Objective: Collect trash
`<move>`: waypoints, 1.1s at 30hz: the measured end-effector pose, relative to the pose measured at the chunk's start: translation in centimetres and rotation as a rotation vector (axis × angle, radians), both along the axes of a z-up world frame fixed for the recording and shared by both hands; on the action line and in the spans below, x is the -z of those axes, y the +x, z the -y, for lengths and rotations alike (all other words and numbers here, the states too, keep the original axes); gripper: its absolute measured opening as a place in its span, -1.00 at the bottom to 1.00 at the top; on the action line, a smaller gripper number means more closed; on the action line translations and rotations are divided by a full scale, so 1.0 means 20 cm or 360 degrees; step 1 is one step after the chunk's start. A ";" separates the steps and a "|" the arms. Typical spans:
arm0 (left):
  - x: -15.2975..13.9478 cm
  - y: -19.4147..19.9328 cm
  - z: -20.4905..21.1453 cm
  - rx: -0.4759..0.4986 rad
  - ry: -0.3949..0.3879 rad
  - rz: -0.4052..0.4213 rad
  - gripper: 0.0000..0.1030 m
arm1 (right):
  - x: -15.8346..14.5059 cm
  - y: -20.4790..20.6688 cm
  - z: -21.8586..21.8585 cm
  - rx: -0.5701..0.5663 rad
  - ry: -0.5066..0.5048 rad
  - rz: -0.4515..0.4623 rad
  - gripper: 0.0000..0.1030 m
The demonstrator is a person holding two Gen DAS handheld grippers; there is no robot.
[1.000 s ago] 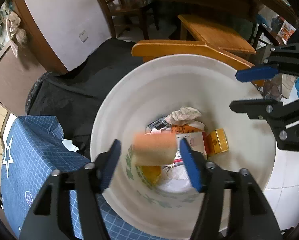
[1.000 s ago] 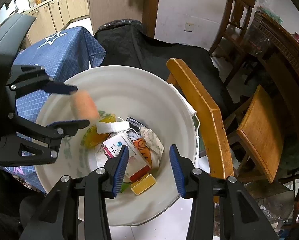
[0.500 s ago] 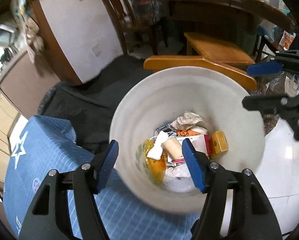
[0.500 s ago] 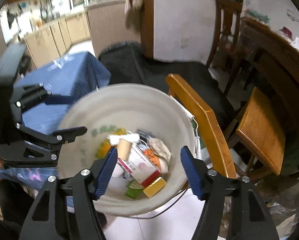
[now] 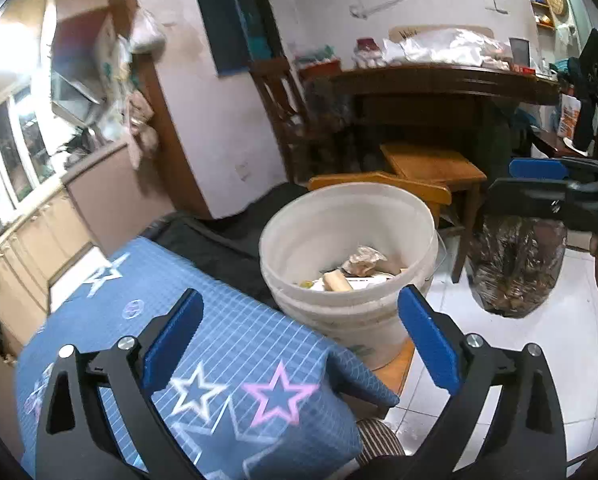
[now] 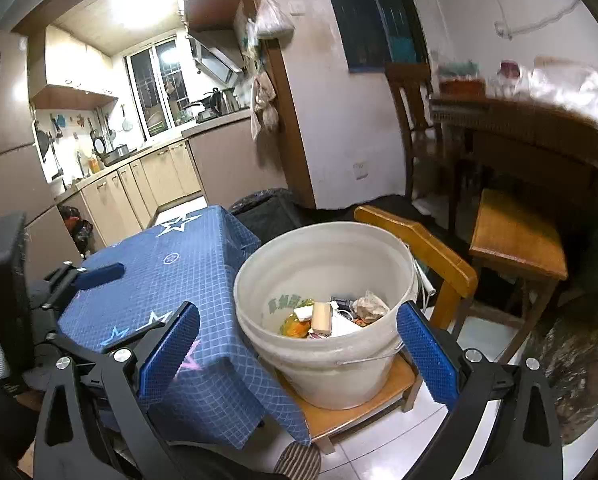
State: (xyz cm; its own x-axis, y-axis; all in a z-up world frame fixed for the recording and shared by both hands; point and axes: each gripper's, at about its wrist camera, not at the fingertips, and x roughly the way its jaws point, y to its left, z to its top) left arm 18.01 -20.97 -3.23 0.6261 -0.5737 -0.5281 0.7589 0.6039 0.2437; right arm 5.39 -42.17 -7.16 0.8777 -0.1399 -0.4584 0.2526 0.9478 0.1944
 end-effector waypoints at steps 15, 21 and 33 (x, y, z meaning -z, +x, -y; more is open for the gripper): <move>-0.02 -0.30 -0.50 -0.0414 -0.0154 -0.0057 0.89 | -0.08 -0.54 -0.47 0.0118 -0.0207 0.0138 0.91; -0.06 -0.45 -0.61 -0.0532 -0.0221 0.0010 0.89 | -0.07 -0.60 -0.62 0.0160 -0.0395 0.0179 0.91; -0.16 -0.68 -0.66 -0.0382 -0.0321 0.0077 0.89 | -0.24 -0.83 -0.82 0.0188 -0.0546 0.0123 0.91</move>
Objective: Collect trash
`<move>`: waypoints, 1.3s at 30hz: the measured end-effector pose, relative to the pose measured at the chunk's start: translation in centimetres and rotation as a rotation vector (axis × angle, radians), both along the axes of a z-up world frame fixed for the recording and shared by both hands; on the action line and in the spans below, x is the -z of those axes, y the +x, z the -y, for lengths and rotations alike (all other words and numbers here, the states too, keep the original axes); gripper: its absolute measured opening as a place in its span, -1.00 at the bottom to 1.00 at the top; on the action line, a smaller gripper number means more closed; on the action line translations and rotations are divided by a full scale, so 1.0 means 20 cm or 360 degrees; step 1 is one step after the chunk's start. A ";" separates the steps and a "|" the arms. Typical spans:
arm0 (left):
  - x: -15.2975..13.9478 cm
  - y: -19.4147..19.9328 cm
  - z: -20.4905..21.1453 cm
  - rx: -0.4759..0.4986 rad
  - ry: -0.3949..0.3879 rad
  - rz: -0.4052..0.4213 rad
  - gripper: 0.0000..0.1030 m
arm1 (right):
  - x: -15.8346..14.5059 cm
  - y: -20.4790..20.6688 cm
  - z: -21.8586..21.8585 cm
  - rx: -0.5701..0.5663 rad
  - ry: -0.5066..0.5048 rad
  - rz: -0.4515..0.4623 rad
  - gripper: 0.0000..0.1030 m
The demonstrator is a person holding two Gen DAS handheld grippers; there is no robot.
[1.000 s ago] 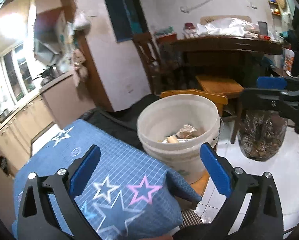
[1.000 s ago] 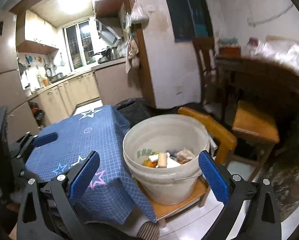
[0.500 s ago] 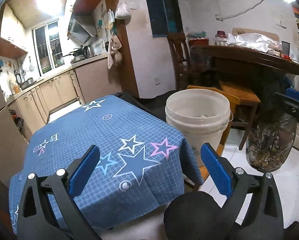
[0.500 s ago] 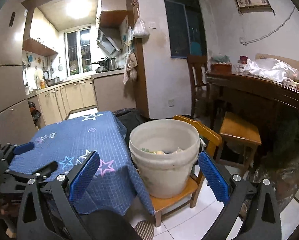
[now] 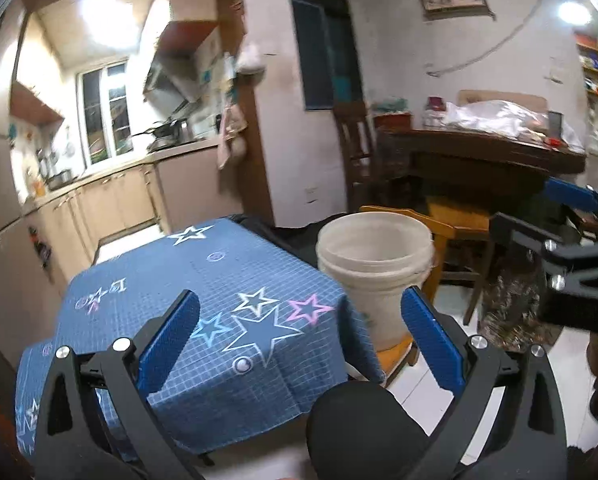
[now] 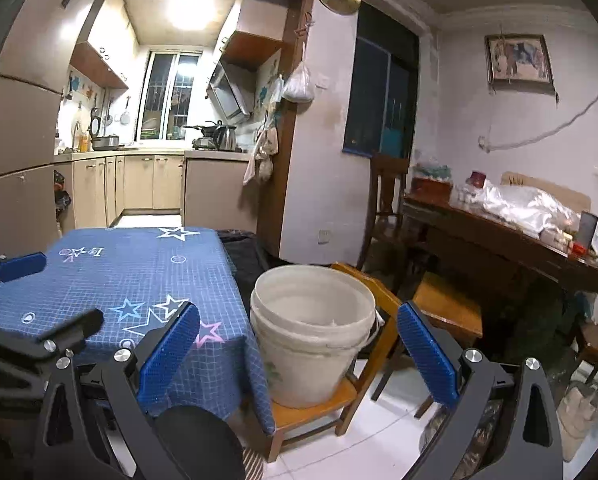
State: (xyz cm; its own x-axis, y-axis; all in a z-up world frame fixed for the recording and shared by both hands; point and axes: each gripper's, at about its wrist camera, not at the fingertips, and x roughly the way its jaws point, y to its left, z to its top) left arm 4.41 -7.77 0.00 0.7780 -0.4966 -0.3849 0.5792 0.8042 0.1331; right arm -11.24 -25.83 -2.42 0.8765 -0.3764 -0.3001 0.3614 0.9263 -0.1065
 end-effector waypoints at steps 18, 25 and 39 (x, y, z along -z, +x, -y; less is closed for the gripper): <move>0.04 0.01 -0.02 -0.0093 -0.0037 -0.0081 0.89 | 0.04 -0.12 0.13 -0.0017 0.0101 -0.0079 0.91; 0.06 0.02 -0.01 -0.0106 -0.0023 -0.0110 0.89 | 0.07 -0.07 0.16 -0.0040 0.0113 -0.0111 0.91; 0.10 0.02 0.07 -0.0085 0.0038 -0.0137 0.89 | 0.11 -0.05 0.20 -0.0005 0.0135 -0.0119 0.91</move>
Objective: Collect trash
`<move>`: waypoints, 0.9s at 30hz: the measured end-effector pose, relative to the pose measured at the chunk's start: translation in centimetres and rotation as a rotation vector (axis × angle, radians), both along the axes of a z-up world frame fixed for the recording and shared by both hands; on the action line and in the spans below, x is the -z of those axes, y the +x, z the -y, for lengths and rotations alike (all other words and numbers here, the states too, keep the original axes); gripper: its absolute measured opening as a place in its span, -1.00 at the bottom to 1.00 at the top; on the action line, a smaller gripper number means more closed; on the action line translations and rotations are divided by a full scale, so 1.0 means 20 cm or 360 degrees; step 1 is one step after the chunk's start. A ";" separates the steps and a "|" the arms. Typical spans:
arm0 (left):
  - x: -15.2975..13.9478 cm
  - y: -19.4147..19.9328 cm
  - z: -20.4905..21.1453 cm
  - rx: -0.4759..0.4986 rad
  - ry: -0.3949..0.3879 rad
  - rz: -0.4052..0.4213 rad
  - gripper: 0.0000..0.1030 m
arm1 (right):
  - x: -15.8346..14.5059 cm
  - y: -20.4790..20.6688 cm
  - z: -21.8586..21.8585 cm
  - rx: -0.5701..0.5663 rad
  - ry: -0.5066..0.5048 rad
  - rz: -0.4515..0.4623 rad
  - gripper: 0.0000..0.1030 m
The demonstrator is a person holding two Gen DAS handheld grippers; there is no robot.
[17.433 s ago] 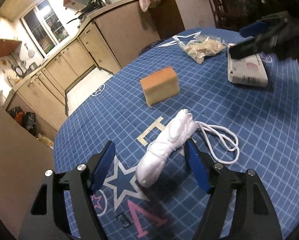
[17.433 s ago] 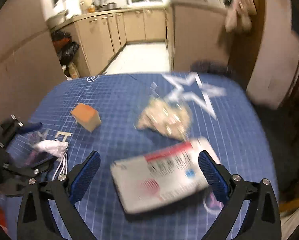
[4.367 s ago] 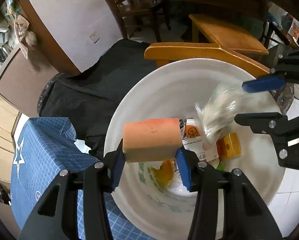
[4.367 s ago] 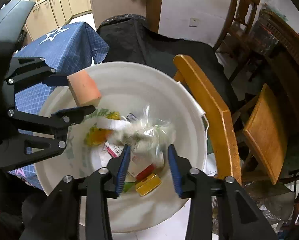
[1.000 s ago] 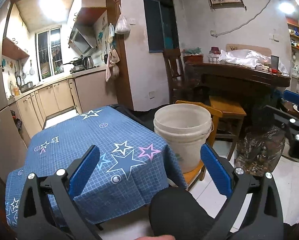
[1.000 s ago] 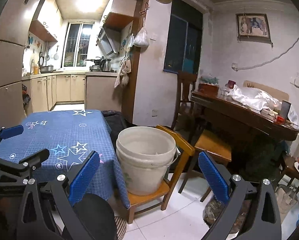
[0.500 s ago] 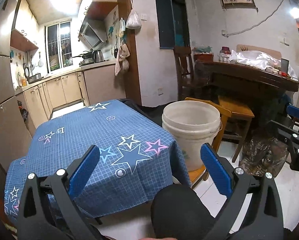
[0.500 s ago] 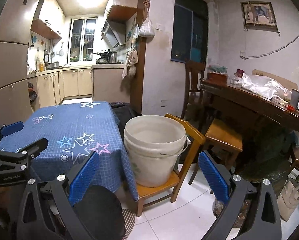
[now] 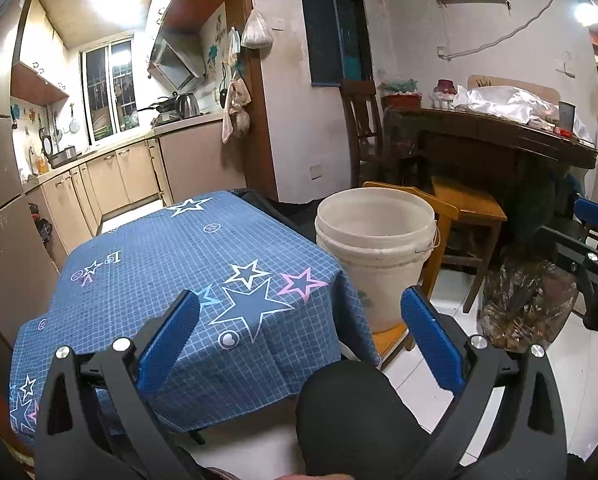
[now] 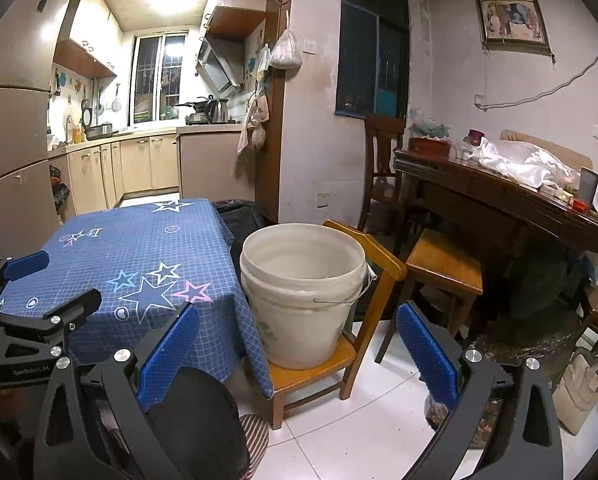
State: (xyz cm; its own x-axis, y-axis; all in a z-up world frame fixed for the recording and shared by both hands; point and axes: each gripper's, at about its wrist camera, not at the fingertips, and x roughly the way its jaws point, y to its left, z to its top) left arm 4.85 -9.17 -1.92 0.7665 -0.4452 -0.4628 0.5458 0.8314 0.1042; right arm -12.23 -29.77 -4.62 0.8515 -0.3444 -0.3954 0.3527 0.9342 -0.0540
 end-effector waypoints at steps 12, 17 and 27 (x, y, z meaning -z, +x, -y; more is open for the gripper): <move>0.00 -0.04 0.04 0.0058 0.0050 0.0060 0.89 | 0.01 0.00 0.02 0.0014 0.0002 -0.0001 0.91; 0.00 -0.03 0.05 0.0070 0.0051 0.0042 0.89 | 0.01 0.00 0.01 0.0016 0.0001 -0.0004 0.91; 0.02 -0.04 0.05 0.0064 0.0031 0.0052 0.82 | 0.02 0.00 0.02 0.0021 0.0000 -0.0001 0.91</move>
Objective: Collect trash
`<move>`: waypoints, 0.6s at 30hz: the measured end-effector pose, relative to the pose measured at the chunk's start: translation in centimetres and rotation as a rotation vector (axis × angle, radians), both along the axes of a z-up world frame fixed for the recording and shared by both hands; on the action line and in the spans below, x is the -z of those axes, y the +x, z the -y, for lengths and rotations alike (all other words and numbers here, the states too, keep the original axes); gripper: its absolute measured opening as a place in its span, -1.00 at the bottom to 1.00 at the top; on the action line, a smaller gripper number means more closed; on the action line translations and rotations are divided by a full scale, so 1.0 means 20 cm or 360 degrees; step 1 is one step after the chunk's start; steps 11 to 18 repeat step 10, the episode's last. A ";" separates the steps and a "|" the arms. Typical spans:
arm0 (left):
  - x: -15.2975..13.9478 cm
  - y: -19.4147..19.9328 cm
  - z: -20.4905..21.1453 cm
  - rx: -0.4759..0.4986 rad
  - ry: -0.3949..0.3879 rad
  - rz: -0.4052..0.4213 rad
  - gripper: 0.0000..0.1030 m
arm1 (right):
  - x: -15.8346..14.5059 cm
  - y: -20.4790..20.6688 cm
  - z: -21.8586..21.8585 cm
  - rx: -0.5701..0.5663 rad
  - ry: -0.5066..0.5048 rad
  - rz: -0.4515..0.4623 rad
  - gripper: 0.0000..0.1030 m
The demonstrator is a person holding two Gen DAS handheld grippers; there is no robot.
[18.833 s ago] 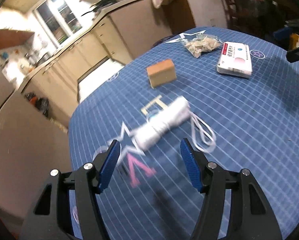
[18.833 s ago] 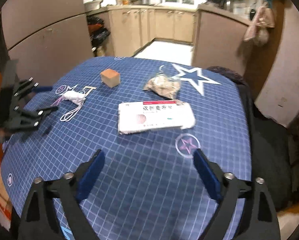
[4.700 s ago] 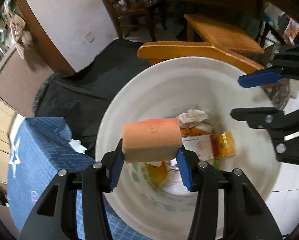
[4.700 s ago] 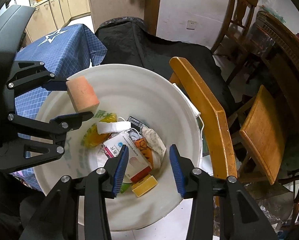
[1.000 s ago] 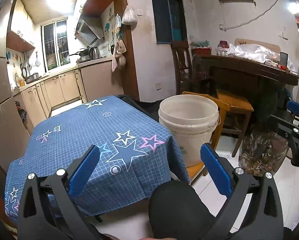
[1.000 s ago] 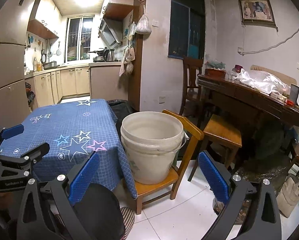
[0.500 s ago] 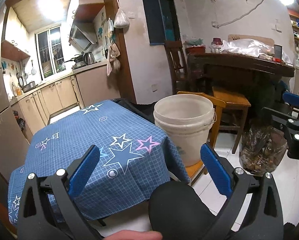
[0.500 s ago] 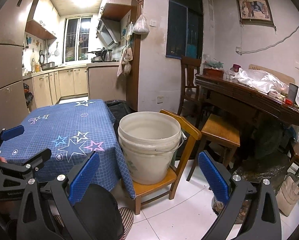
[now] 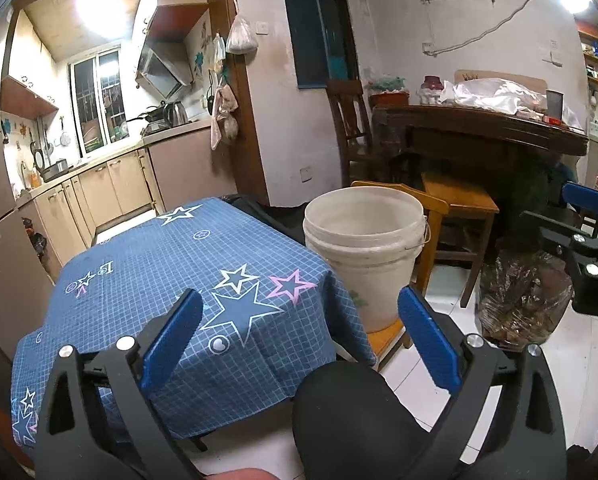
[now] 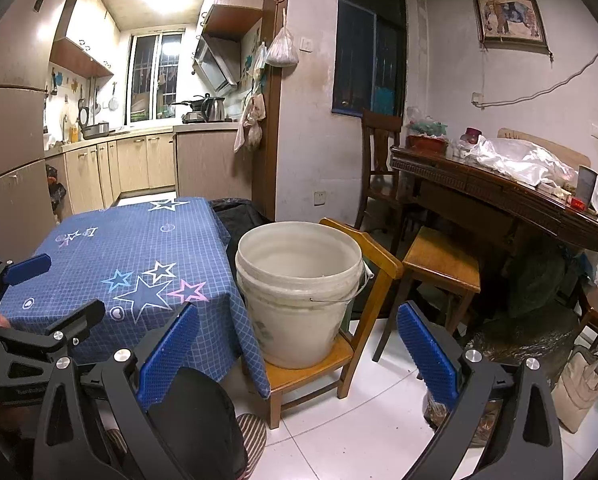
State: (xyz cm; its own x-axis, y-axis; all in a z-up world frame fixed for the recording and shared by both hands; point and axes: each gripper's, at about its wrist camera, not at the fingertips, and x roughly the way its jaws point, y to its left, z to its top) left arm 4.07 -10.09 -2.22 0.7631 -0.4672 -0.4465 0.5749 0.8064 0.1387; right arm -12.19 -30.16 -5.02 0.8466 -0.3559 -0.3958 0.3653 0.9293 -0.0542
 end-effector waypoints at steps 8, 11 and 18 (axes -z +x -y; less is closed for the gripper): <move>0.00 -0.01 0.02 0.0025 0.0049 -0.0005 0.82 | 0.01 0.01 -0.01 0.0007 -0.0002 0.0000 0.91; 0.00 -0.02 0.03 0.0022 0.0060 0.0017 0.84 | 0.01 0.01 -0.02 0.0006 -0.0004 -0.0002 0.91; 0.00 -0.02 0.03 0.0022 0.0060 0.0017 0.84 | 0.01 0.01 -0.02 0.0006 -0.0004 -0.0002 0.91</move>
